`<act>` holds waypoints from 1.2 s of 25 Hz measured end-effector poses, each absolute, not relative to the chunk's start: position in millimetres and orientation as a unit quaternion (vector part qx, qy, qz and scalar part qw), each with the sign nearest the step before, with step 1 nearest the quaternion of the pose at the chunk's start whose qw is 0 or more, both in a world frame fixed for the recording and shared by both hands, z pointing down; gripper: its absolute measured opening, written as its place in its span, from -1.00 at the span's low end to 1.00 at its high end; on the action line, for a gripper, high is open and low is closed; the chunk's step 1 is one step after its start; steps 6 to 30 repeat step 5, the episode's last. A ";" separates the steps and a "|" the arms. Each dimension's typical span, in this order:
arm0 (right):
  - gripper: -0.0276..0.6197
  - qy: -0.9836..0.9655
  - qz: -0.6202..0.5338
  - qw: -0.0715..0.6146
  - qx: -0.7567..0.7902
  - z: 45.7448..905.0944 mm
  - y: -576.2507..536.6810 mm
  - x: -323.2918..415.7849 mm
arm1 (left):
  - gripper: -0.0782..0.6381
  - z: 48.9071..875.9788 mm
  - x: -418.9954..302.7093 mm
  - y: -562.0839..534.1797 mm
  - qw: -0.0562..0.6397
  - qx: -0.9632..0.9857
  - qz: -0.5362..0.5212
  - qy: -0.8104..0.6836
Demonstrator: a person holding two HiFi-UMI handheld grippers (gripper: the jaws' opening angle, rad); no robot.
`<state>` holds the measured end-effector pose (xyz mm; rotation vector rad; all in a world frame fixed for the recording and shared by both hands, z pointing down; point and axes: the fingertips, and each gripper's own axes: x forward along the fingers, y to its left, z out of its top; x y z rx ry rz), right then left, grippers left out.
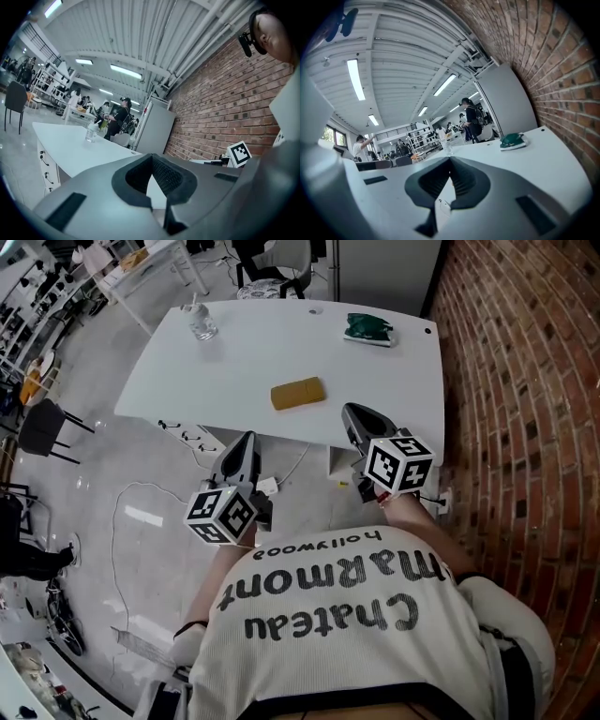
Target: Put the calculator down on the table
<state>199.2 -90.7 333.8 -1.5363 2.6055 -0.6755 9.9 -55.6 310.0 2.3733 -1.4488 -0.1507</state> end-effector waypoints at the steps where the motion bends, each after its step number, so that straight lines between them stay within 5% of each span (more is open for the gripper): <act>1: -0.91 0.840 -0.218 0.023 -0.496 333.6 -90.2 200.8 | -0.78 309.6 10.9 -54.5 0.175 0.839 -0.051 -0.513; 30: -0.91 0.839 -0.222 0.025 -0.497 335.7 -86.2 206.1 | -0.78 311.5 14.2 -48.2 0.176 0.838 -0.047 -0.514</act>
